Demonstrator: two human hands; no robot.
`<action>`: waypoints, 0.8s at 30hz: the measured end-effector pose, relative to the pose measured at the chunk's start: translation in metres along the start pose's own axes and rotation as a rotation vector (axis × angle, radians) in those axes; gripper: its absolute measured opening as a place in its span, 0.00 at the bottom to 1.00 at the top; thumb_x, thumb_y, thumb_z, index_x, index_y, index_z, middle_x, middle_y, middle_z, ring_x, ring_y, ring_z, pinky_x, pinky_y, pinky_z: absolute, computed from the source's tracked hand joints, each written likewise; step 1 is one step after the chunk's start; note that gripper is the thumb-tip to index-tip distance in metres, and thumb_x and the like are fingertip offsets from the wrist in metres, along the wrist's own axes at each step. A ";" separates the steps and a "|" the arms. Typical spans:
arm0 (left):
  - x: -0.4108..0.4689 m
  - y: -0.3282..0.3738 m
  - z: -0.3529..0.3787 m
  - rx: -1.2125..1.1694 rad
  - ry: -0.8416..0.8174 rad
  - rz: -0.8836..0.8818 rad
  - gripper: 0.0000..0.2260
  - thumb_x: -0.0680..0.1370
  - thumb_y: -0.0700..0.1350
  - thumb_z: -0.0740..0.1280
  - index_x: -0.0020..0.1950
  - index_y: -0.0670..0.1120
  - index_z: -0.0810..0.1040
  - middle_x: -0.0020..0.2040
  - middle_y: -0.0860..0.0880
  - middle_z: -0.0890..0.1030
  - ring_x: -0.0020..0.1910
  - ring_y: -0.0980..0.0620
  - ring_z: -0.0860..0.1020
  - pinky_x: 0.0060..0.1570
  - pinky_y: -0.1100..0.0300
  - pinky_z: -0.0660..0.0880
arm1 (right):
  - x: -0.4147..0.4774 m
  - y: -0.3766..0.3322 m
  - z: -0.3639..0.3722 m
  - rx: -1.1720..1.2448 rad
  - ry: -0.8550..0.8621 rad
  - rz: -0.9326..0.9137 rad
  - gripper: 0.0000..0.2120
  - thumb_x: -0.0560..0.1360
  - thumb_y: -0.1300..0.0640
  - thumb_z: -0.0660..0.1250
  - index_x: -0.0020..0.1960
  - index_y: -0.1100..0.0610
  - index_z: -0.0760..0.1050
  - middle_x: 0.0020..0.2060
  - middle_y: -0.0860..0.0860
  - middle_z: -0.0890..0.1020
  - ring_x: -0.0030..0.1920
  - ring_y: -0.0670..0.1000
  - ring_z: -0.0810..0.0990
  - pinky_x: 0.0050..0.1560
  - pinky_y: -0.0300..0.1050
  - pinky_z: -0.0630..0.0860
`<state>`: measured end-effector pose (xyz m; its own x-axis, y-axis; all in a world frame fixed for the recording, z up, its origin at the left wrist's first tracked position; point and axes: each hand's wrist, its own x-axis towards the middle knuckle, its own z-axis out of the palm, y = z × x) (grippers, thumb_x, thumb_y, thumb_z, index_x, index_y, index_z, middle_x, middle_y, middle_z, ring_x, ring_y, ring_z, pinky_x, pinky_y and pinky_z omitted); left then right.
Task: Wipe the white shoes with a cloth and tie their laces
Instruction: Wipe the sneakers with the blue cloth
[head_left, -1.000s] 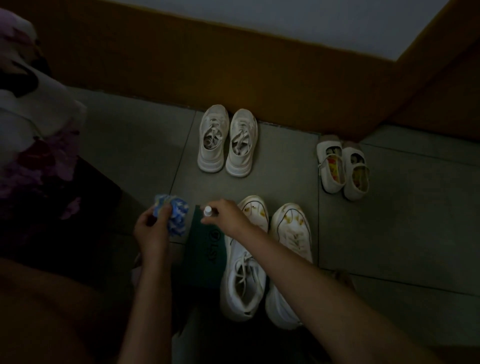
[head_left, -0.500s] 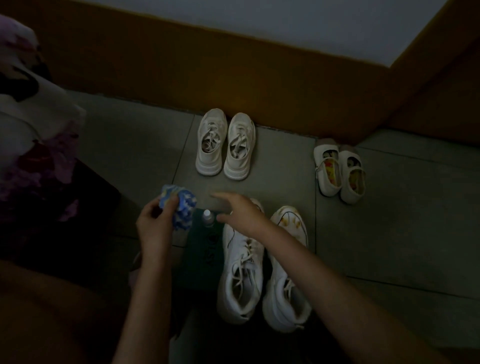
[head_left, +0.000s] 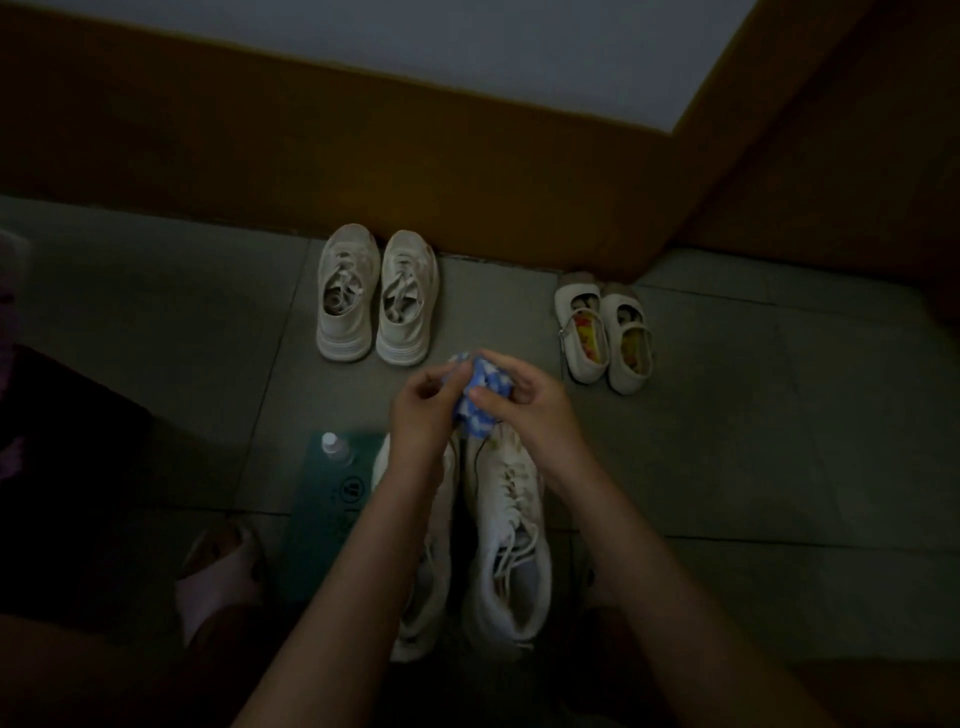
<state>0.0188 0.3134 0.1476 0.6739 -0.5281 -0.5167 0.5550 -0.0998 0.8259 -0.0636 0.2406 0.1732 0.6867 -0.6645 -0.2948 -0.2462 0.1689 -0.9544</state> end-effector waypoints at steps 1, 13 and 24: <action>0.002 -0.005 0.011 0.004 -0.023 -0.019 0.05 0.77 0.43 0.66 0.43 0.44 0.78 0.42 0.45 0.81 0.40 0.52 0.79 0.35 0.65 0.75 | 0.001 0.003 -0.009 -0.029 0.025 -0.007 0.19 0.72 0.68 0.69 0.62 0.62 0.73 0.53 0.55 0.79 0.53 0.49 0.79 0.48 0.33 0.78; -0.029 -0.040 0.029 0.627 0.022 0.216 0.14 0.76 0.47 0.68 0.60 0.44 0.76 0.60 0.44 0.77 0.59 0.47 0.74 0.58 0.57 0.70 | 0.032 0.043 -0.087 -0.172 0.247 0.022 0.13 0.72 0.69 0.69 0.56 0.68 0.76 0.52 0.65 0.79 0.43 0.49 0.80 0.45 0.39 0.77; -0.066 -0.102 0.031 0.917 0.161 0.099 0.35 0.72 0.54 0.71 0.72 0.39 0.62 0.69 0.41 0.68 0.68 0.45 0.66 0.65 0.56 0.61 | 0.008 0.090 -0.057 -0.405 -0.011 0.010 0.20 0.69 0.65 0.72 0.61 0.61 0.76 0.48 0.48 0.77 0.49 0.43 0.74 0.48 0.25 0.70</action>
<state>-0.0976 0.3329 0.1041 0.7952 -0.4530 -0.4030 -0.0635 -0.7232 0.6877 -0.1192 0.2083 0.0880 0.6896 -0.6564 -0.3060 -0.5006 -0.1267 -0.8563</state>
